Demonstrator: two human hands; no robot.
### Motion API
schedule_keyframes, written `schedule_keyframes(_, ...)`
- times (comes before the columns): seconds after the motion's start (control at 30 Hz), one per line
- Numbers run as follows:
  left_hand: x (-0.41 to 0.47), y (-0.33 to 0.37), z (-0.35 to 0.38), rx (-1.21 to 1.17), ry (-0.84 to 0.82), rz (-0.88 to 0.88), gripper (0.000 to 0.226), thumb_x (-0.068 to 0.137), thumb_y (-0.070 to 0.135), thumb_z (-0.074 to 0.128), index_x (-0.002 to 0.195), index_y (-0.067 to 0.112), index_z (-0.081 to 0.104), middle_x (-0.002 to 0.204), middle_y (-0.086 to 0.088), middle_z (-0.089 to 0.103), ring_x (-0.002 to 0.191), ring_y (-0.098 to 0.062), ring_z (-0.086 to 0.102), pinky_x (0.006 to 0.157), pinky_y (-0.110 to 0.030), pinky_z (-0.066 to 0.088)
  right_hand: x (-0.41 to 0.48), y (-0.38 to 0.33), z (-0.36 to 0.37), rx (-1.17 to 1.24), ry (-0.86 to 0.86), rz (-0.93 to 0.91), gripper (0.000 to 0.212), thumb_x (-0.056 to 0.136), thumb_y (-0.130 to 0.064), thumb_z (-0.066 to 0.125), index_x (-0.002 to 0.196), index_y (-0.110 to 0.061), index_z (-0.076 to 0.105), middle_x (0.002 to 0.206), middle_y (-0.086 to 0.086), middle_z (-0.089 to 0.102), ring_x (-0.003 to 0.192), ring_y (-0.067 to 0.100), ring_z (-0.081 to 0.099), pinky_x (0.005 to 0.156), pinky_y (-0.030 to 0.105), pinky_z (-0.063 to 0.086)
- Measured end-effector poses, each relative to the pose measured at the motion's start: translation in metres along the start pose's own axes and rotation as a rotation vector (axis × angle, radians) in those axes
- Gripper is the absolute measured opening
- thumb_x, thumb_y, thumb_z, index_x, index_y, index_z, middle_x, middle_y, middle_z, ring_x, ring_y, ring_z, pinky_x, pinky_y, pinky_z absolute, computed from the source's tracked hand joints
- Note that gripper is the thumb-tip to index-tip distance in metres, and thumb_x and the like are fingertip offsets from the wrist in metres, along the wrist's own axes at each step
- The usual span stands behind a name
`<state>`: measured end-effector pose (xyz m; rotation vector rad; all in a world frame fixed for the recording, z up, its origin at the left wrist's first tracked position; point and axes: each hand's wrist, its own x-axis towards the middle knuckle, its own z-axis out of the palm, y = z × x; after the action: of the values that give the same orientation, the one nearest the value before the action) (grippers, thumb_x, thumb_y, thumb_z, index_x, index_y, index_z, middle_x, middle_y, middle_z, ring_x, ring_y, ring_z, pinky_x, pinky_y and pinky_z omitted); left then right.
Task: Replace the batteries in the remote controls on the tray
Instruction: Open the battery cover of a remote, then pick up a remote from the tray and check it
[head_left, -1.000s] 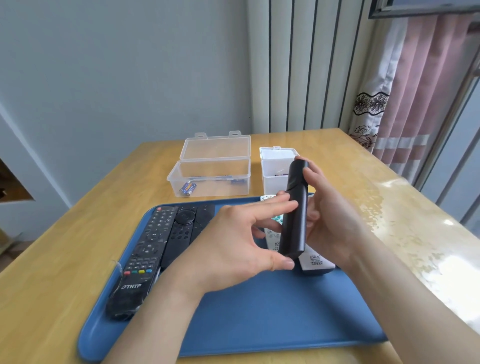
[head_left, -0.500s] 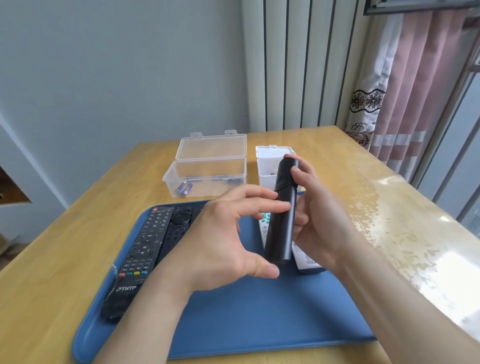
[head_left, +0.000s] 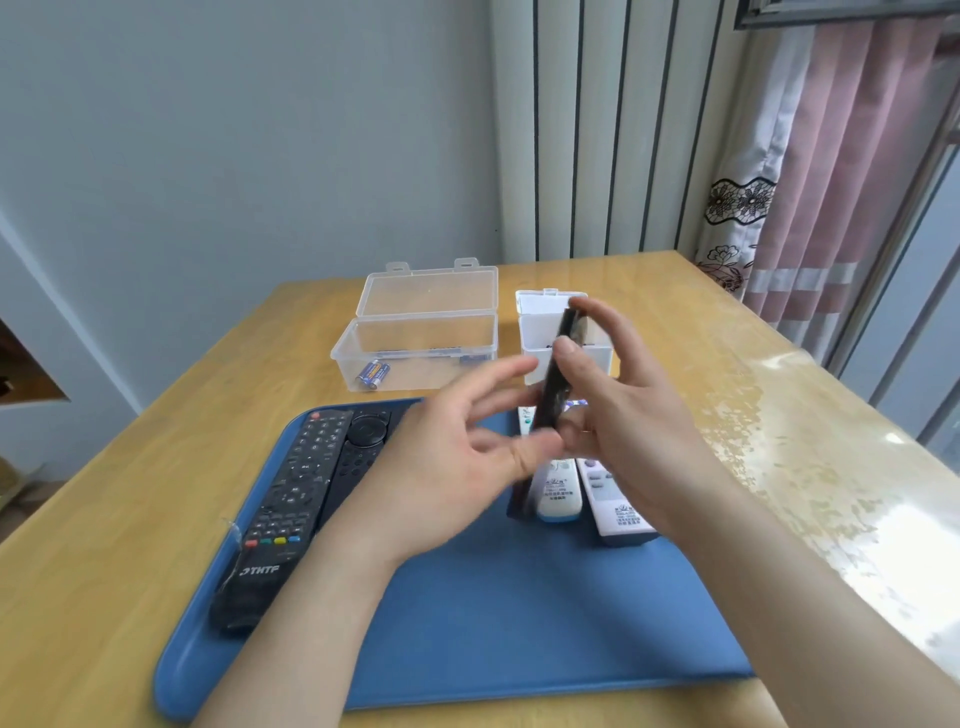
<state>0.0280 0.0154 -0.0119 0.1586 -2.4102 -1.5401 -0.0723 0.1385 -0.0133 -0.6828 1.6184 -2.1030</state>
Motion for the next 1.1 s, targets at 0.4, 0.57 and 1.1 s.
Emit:
schedule_keyframes(0.4,0.016,-0.040,-0.002,0.253,0.253,-0.247,0.020,0.093,0.037,0.048,0.106,0.028,0.060,0.072,-0.008,0.067,0.069,-0.032,0.061,0.071,-0.038,0.053,0.006,0.008,-0.017,-1.263,-0.274,-0.209,0.062,0.089,-0.036,0.066,0.144,-0.042,0.038,0.142,-0.008,0.047,0.125,0.012,0.046,0.095,0.024,0.036)
schedule_keyframes(0.57,0.013,-0.037,0.005,0.419,0.145,-0.337,0.056,0.096,0.024,0.048,0.148,0.025,0.026,0.117,0.002,0.065,0.105,-0.028,0.061,0.096,-0.043,0.047,0.000,0.017,-0.014,-1.593,-0.506,-0.022,0.075,0.081,-0.056,0.066,0.146,-0.039,0.033,0.149,-0.006,0.032,0.142,0.018,0.020,0.107,0.049,0.030)
schedule_keyframes(1.1,0.008,-0.024,0.008,0.743,-0.075,-0.189,0.045,0.074,0.052,0.073,0.111,0.033,0.056,0.109,0.013,0.061,0.102,-0.015,0.055,0.085,-0.034,0.046,-0.001,0.033,-0.005,-1.602,-0.443,-0.220,0.051,0.090,-0.038,0.057,0.138,-0.034,0.043,0.139,-0.010,0.042,0.129,0.018,0.039,0.097,0.044,0.037)
